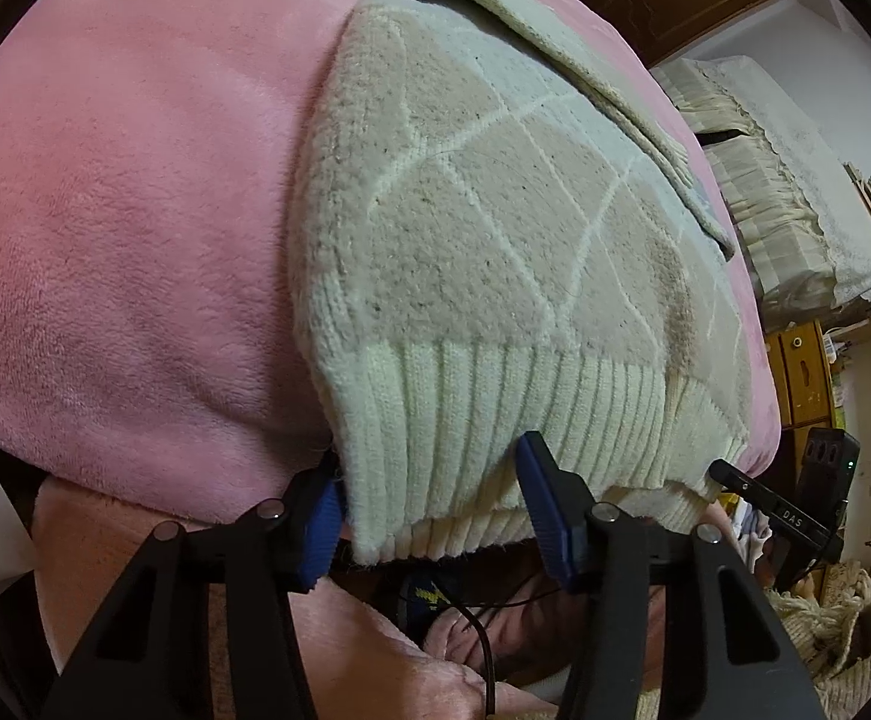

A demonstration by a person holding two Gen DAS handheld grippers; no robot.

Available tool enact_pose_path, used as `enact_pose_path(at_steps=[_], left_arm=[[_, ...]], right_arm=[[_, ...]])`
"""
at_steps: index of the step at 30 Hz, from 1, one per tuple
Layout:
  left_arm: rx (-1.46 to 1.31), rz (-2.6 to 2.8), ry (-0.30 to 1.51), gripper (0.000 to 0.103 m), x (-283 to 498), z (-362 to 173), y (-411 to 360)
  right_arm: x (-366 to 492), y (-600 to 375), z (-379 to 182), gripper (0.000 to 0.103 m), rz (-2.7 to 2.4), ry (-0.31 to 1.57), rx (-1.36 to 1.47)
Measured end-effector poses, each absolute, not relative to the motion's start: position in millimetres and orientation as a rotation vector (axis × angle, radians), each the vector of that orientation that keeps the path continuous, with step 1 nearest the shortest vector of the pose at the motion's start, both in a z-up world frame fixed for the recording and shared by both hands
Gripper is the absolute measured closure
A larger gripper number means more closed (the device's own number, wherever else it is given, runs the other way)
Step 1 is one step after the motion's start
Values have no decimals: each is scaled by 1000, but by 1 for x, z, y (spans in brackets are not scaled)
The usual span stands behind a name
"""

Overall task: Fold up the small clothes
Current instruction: 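Grasp the ribbed hem with the right tool while the left tool grasps it too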

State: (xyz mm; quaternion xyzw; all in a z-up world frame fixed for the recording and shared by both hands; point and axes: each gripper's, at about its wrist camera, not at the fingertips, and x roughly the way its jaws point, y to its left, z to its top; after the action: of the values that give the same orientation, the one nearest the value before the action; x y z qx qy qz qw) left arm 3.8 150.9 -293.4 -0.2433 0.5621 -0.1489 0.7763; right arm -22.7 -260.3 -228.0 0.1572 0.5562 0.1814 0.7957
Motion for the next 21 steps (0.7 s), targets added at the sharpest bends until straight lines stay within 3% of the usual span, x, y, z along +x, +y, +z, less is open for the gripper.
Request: enact_pose_path(at_steps=[9,11,12,15,21], left_arm=[[-520,-335,1227,49,4,-294,148],[-510,-327,1235,71,5,-296,147],[-515,-332,1251,91,6,-298,146],[-508,-340,1267,95,7,-299,142],[-485,-355,1256,96,7,-280,136]], right_arm=[[-20,-260,-233,81,368,1214,355],[-19,-260,-234,82,373,1214,354],[-19,-260,-233,86,374,1213,353],[-20,-259,-231,93,375,1204,349],[-27,-259,-206,95,396,1147,317]])
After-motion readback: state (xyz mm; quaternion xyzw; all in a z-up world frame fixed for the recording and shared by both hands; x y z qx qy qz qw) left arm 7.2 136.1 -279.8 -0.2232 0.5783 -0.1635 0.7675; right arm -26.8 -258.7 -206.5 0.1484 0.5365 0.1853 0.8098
